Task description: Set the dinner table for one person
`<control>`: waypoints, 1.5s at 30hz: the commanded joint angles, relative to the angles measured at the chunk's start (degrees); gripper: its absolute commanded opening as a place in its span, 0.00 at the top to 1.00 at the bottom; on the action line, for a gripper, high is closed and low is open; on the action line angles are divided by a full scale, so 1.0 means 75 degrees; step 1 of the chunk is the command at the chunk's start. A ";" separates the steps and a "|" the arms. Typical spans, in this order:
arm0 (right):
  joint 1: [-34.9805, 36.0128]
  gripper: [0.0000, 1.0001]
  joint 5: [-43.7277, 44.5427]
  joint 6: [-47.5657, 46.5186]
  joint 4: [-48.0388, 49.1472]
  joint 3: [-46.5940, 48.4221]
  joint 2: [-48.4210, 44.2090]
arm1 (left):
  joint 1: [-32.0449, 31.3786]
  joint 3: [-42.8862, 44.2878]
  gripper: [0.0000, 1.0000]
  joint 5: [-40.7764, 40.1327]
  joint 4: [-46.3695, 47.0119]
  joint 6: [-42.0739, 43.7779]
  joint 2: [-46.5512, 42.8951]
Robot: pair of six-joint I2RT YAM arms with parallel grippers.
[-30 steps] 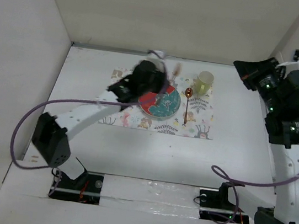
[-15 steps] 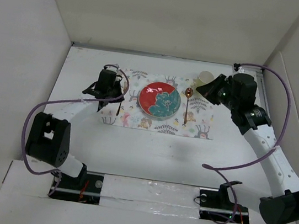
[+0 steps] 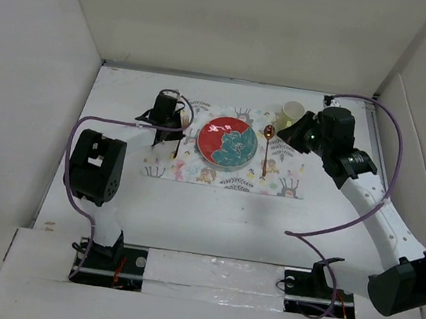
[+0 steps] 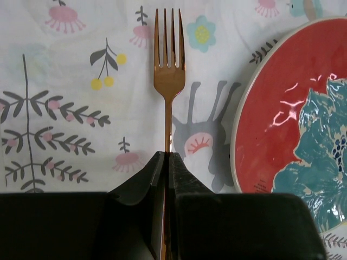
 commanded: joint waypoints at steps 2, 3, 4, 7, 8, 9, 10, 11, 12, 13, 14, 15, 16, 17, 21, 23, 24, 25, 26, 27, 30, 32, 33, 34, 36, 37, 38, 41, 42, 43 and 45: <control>0.0121 1.00 0.0051 -0.0220 0.0217 0.0110 0.0107 | 0.0026 0.0444 1.00 -0.0122 0.0267 0.0121 0.0348; 0.0121 1.00 0.0063 -0.0231 0.0205 0.0156 0.0142 | 0.0026 0.0397 1.00 -0.0122 0.0313 0.0122 0.0453; 0.0121 1.00 0.0110 -0.0278 0.0159 0.0180 0.0165 | 0.0026 0.0223 1.00 -0.0111 0.0372 0.0122 0.0477; 0.0121 1.00 0.0204 -0.0337 0.0089 0.0227 0.0212 | 0.0026 0.0058 1.00 -0.0064 0.0396 0.0133 0.0571; 0.0051 1.00 0.0204 -0.0348 0.0088 0.0250 0.0236 | 0.0026 0.0045 1.00 -0.0064 0.0372 0.0133 0.0583; 0.0051 1.00 0.0204 -0.0360 0.0088 0.0274 0.0259 | 0.0026 0.0057 1.00 -0.0052 0.0349 0.0133 0.0606; 0.0050 1.00 0.0192 -0.0372 0.0077 0.0321 0.0340 | 0.0026 0.0092 0.97 -0.0064 0.0314 0.0145 0.0595; 0.0050 0.98 0.0181 -0.0372 0.0076 0.0344 0.0341 | 0.0026 0.0092 0.93 -0.0098 0.0314 0.0145 0.0595; -0.0019 0.95 0.0157 -0.0407 0.0065 0.0426 0.0411 | 0.0026 0.0162 0.85 -0.0099 0.0232 0.0157 0.0571; -0.0020 0.95 0.0145 -0.0419 0.0065 0.0426 0.0446 | 0.0026 0.0221 0.85 -0.0110 0.0232 0.0168 0.0571; -0.0020 0.91 0.0145 -0.0430 0.0042 0.0519 0.0482 | 0.0026 0.0291 0.79 -0.0111 0.0174 0.0157 0.0571; -0.0020 0.90 0.0134 -0.0442 0.0030 0.0555 0.0493 | 0.0026 0.0338 0.76 -0.0122 0.0092 0.0157 0.0502; -0.0020 0.87 0.0064 -0.0465 0.0030 0.0602 0.0517 | 0.0026 0.0431 0.73 -0.0122 0.0021 0.0168 0.0466; -0.0020 0.82 0.0028 -0.0477 0.0018 0.0695 0.0552 | 0.0026 0.0490 0.69 -0.0134 -0.0026 0.0145 0.0385; -0.0090 0.64 -0.0112 -0.0536 -0.0099 0.0999 0.0541 | 0.0026 0.0947 0.63 -0.0146 -0.0820 0.0028 -0.0433; -0.0090 0.56 -0.0078 -0.0559 -0.0134 0.1117 0.0506 | 0.0026 0.1216 0.58 -0.0099 -0.1021 -0.0089 -0.0938; -0.0090 0.53 -0.0054 -0.0559 -0.0169 0.1292 0.0447 | 0.0026 0.1275 0.55 -0.0087 -0.1185 -0.0147 -0.1474; -0.0090 0.49 -0.0042 -0.0536 -0.0274 0.1410 0.0400 | 0.0026 0.1392 0.54 -0.0145 -0.1221 -0.0218 -0.1758; -0.0171 0.47 -0.0100 -0.0455 -0.0368 0.1585 0.0377 | -0.0044 0.1486 0.51 -0.0215 -0.1280 -0.0334 -0.2039; -0.0242 0.46 -0.0240 -0.0408 -0.0427 0.1761 0.0260 | -0.0044 0.1580 0.49 -0.0297 -0.1477 -0.0405 -0.2506; -0.0430 0.41 -0.0476 -0.0103 -0.0311 0.2406 -0.0056 | -0.0115 0.1978 0.47 -0.0357 -0.1795 -0.0616 -0.3408; -0.0605 0.37 -0.0091 0.0038 -0.0065 0.2722 -0.0513 | -0.0115 0.2014 0.46 -0.0707 -0.1831 -0.0745 -0.4111; -0.0606 0.36 0.0108 0.0073 -0.0006 0.2805 -0.0665 | -0.0115 0.2002 0.46 -0.0813 -0.1831 -0.0896 -0.4360; -0.0687 0.35 0.0528 0.0120 0.0215 0.2817 -0.1003 | -0.0115 0.1944 0.46 -0.1080 -0.1854 -0.0956 -0.4594; -0.0770 0.32 0.0963 0.0155 0.0427 0.2607 -0.1438 | -0.0115 0.1874 0.43 -0.1445 -0.1983 -0.1085 -0.5307; -0.0770 0.31 0.1592 0.0132 0.0556 0.2513 -0.1591 | -0.0034 0.1757 0.42 -0.1806 -0.2030 -0.1202 -0.5509; -0.0770 0.30 0.1865 0.0097 0.0510 0.2373 -0.1824 | -0.0033 0.1710 0.42 -0.1937 -0.2077 -0.1261 -0.5905; -0.0770 0.30 0.2500 -0.0043 0.0288 0.2290 -0.1955 | 0.0038 0.1651 0.42 -0.2535 -0.2182 -0.1296 -0.6469; -0.0770 0.30 0.2617 -0.0137 0.0253 0.2336 -0.1979 | 0.0038 0.1686 0.42 -0.2699 -0.2275 -0.1320 -0.6565; -0.0770 0.30 0.2885 -0.0184 0.0229 0.2395 -0.2002 | 0.0038 0.1814 0.42 -0.2956 -0.2323 -0.1308 -0.6624; -0.0770 0.31 0.3307 -0.0371 0.0310 0.2535 -0.2178 | 0.0038 0.2025 0.42 -0.3215 -0.2405 -0.1226 -0.6799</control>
